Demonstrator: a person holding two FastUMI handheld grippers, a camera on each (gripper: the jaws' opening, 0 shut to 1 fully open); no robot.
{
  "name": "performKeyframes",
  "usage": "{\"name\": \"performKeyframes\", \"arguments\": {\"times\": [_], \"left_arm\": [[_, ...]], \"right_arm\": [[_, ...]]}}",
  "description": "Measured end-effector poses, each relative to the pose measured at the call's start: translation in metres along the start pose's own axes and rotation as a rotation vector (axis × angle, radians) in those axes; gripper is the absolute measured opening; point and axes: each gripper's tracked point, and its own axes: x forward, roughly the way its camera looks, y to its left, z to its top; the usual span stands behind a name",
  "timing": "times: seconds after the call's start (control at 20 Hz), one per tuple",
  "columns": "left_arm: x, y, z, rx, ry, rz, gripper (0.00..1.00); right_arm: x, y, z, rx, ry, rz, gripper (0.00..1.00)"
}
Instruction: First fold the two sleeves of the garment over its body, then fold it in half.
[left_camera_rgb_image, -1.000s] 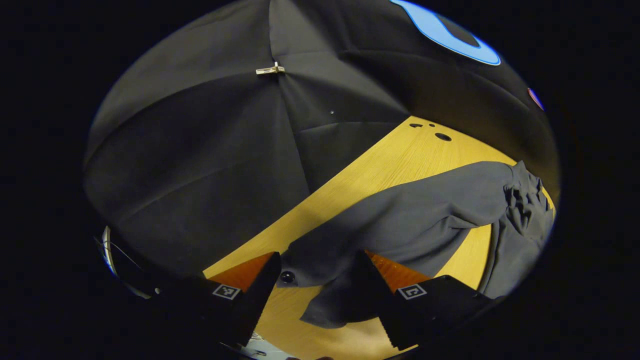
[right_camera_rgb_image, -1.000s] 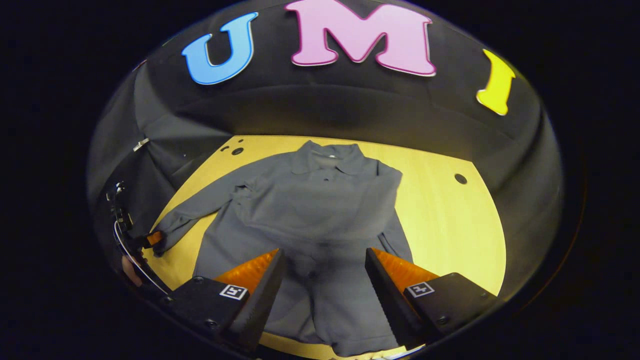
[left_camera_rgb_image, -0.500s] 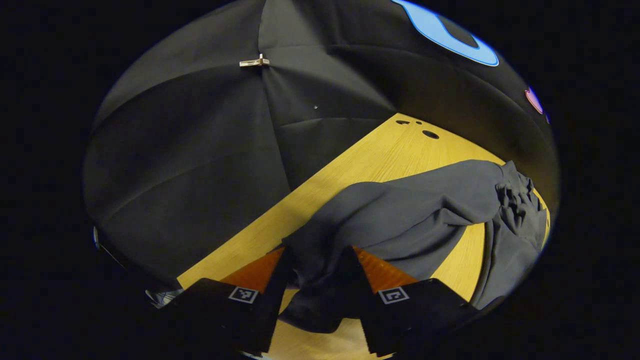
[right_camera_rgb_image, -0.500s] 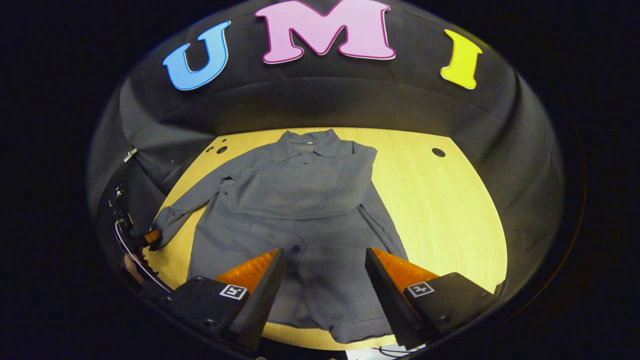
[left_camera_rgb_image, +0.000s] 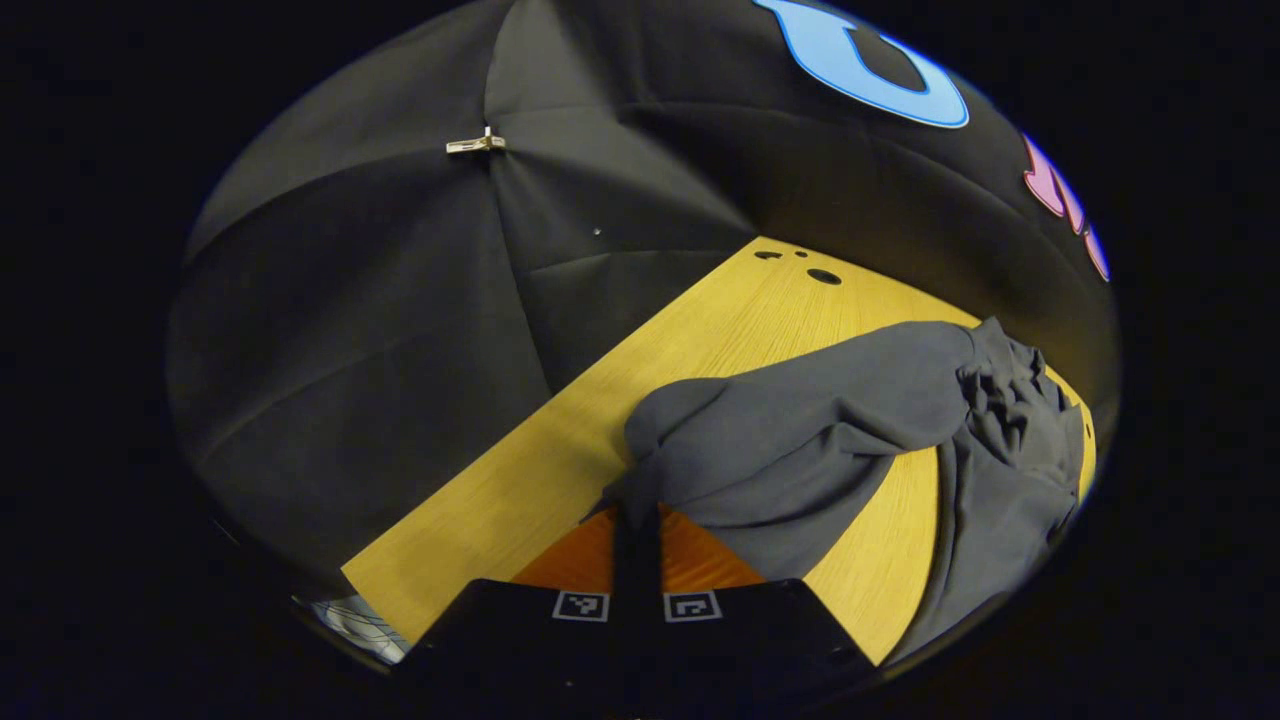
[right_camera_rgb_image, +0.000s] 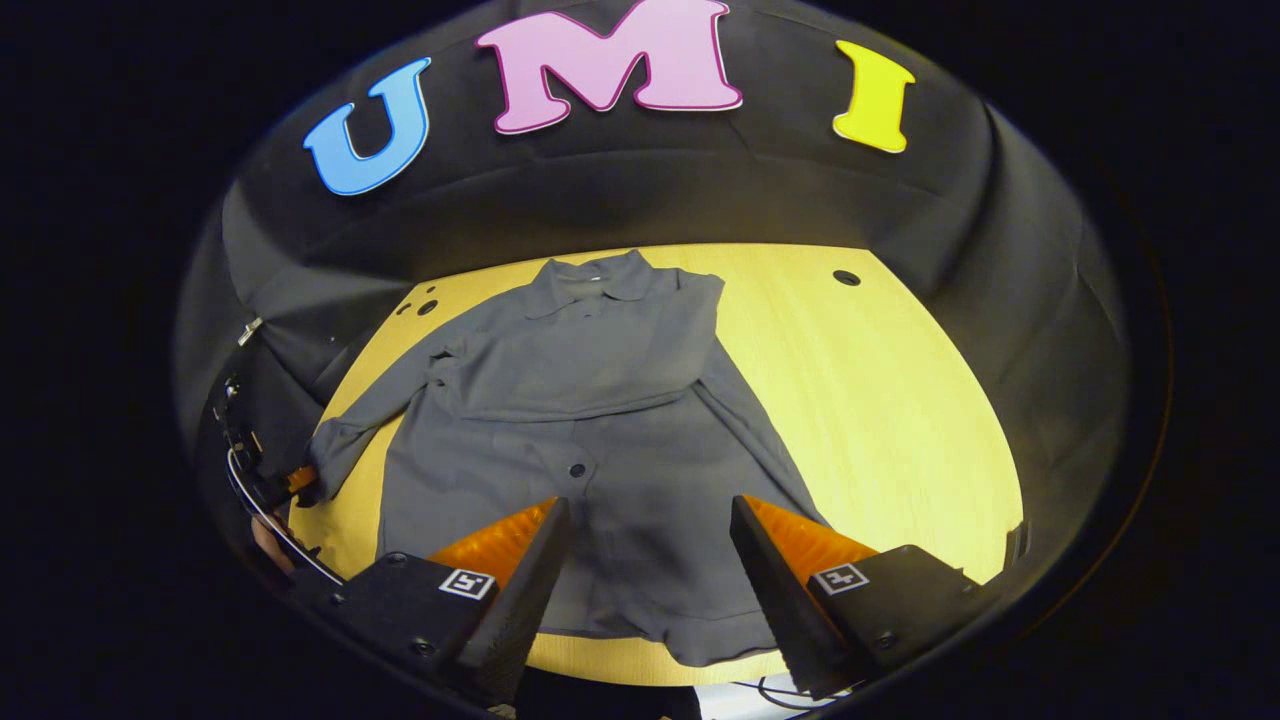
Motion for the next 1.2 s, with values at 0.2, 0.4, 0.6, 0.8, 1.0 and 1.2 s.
{"name": "performKeyframes", "arguments": {"times": [0.2,0.4,0.6,0.8,1.0,1.2], "left_arm": [[-0.021,-0.008,0.047,0.029,-0.081,-0.029,0.06],[-0.046,-0.042,0.101,0.042,-0.157,-0.09,0.05],[-0.068,-0.098,0.158,0.082,-0.24,-0.174,0.05],[-0.091,-0.177,0.198,0.063,-0.287,-0.269,0.05],[-0.113,-0.27,0.209,0.049,-0.291,-0.393,0.05],[-0.138,-0.368,0.194,0.096,-0.271,-0.523,0.05]], "right_arm": [[-0.008,-0.011,-0.003,0.037,-0.018,-0.025,0.99],[-0.012,-0.032,-0.004,0.079,-0.029,-0.06,0.99],[-0.007,-0.059,-0.002,0.146,-0.041,-0.082,0.99],[0.001,-0.092,0.001,0.163,-0.036,-0.094,0.99],[0.007,-0.121,0.005,0.189,-0.037,-0.095,0.99],[0.018,-0.138,0.0,0.196,-0.011,-0.073,0.99]]}}
